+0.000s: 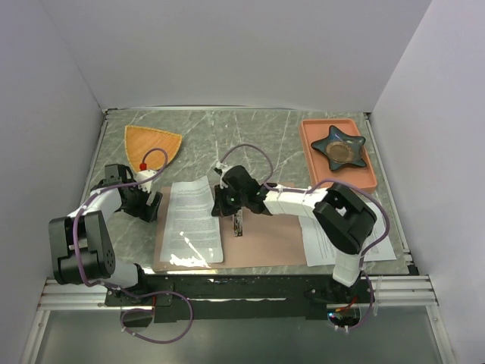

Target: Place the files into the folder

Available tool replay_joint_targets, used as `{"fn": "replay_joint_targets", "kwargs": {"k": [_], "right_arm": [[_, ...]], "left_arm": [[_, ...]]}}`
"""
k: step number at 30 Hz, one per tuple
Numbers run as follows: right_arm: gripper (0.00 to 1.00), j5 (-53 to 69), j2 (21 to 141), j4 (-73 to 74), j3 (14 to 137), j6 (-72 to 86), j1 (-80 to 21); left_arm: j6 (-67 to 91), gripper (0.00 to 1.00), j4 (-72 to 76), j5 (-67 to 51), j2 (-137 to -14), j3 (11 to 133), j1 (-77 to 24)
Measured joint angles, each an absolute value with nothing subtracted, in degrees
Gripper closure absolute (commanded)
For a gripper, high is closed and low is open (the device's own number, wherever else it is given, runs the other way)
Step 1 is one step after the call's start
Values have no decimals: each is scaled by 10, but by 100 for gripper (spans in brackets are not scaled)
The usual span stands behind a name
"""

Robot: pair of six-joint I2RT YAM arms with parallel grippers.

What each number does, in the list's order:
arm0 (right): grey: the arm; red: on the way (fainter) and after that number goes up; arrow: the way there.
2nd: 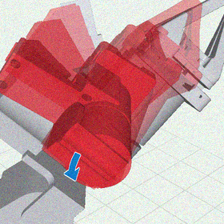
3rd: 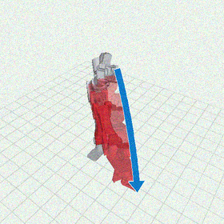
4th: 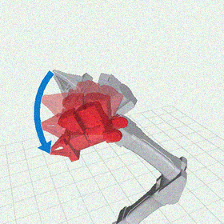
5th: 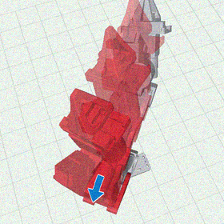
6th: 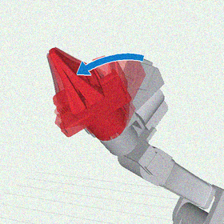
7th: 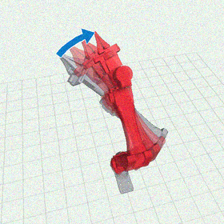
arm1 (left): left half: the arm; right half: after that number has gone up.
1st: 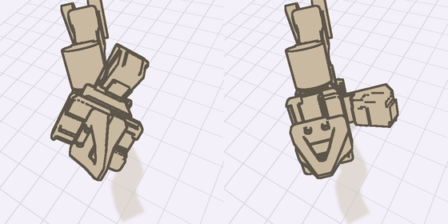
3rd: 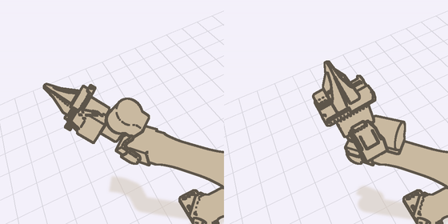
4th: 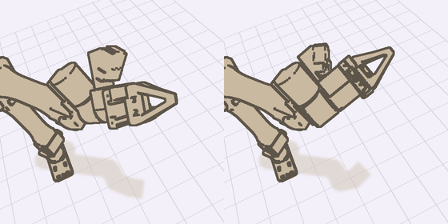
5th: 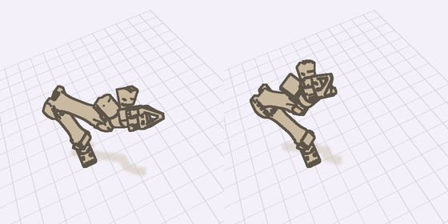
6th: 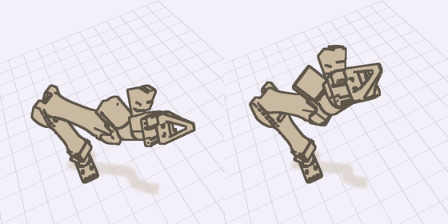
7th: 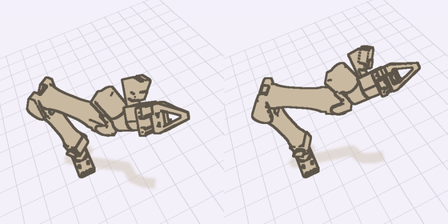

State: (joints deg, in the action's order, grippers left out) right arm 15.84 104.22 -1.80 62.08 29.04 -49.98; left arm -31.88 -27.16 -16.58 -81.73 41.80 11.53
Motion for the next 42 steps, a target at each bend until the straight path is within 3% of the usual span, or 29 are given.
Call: {"fn": "replay_joint_targets", "kwargs": {"k": [13,33,36,37,42], "right_arm": [[100,189,1096,-22,671,296,-510],[100,176,1096,-30,652,320,-524],[75,174,1096,-30,651,323,-524],[60,173,1096,-30,651,324,-524],[32,159,1093,-11,651,323,-528]], "left_arm": [[-319,4,-268,-158,-819,418,115],[-319,4,-263,-155,-819,418,115],[-319,4,-263,-155,-819,418,115],[-319,4,-263,-155,-819,418,115],[-319,4,-268,-151,-819,421,115]]}}
